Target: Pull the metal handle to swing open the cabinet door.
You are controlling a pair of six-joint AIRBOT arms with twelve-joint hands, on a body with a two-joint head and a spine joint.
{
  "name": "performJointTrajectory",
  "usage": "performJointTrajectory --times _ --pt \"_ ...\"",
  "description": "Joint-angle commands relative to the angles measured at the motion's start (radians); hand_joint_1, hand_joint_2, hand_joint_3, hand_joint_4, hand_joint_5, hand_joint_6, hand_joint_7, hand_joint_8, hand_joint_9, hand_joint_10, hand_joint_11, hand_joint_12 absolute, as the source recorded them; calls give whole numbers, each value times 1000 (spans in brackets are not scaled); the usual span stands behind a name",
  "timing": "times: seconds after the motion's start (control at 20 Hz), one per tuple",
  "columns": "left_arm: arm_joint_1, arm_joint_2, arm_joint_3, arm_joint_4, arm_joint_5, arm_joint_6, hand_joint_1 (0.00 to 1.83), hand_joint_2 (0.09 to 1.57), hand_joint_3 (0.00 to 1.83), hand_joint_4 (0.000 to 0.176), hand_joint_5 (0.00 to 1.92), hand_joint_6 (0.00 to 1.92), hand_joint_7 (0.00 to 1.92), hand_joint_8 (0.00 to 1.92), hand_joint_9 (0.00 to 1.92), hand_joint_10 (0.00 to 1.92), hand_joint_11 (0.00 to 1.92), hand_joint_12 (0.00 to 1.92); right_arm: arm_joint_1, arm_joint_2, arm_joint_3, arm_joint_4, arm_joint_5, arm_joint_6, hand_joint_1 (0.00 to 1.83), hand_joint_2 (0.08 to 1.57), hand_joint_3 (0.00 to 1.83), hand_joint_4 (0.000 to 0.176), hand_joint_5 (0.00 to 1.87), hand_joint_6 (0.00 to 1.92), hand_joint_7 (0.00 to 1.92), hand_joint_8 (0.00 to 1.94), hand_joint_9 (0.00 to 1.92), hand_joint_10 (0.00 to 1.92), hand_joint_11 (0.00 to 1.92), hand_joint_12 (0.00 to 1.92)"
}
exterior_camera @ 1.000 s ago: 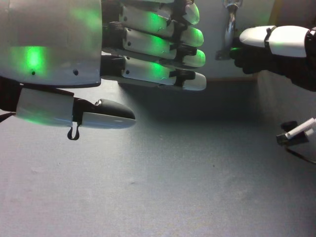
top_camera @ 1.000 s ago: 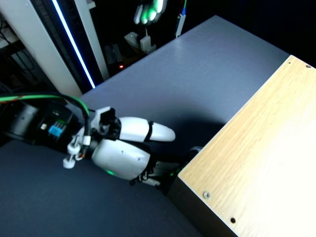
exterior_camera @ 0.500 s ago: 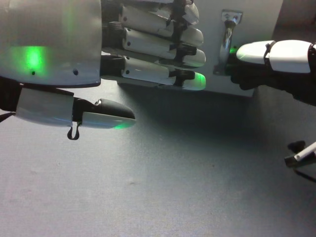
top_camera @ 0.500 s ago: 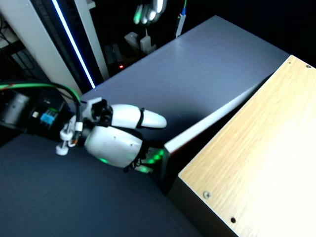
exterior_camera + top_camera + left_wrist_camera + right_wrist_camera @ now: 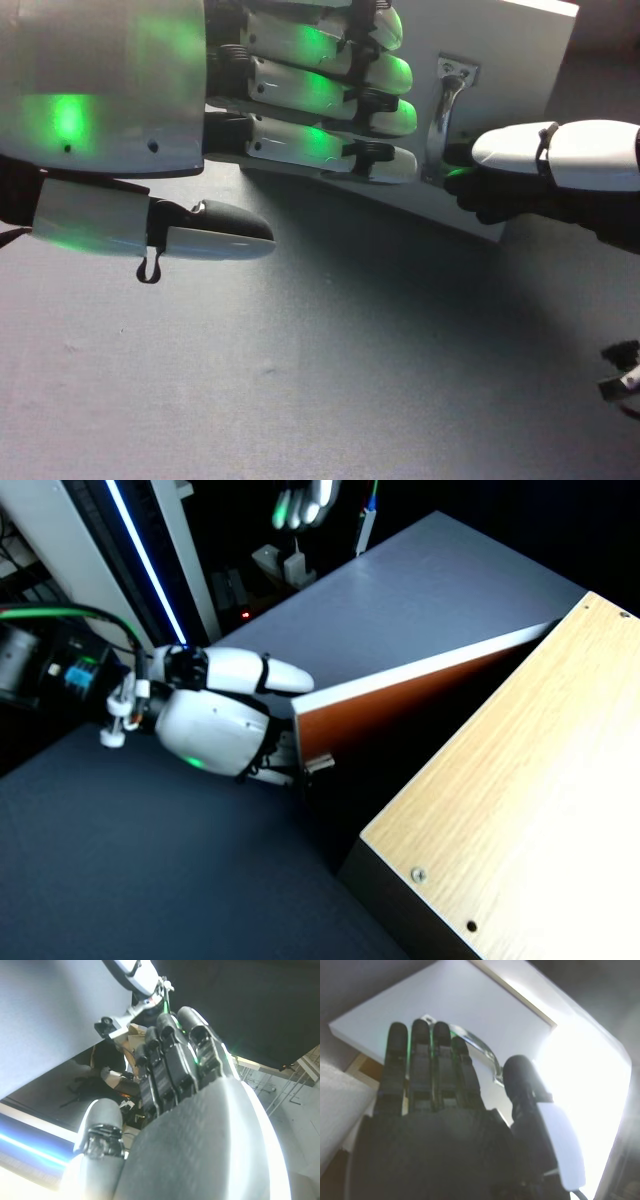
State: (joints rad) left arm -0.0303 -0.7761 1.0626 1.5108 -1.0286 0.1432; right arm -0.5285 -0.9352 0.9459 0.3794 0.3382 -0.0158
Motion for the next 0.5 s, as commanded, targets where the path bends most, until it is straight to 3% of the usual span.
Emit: performJointTrajectory --times 0.0,0.45 --pt "-10 7 1 -94 -23 9 0 1571 53 0 409 0 429 1 400 1 37 797 6 15 -14 -21 120 10 0 1571 57 0 350 0 368 0 351 1 0 873" --pt "-10 7 1 -94 -23 9 0 1571 53 0 408 0 428 0 396 0 30 796 -16 95 -86 -47 147 -15 0 1571 56 0 361 3 380 3 362 3 0 883"
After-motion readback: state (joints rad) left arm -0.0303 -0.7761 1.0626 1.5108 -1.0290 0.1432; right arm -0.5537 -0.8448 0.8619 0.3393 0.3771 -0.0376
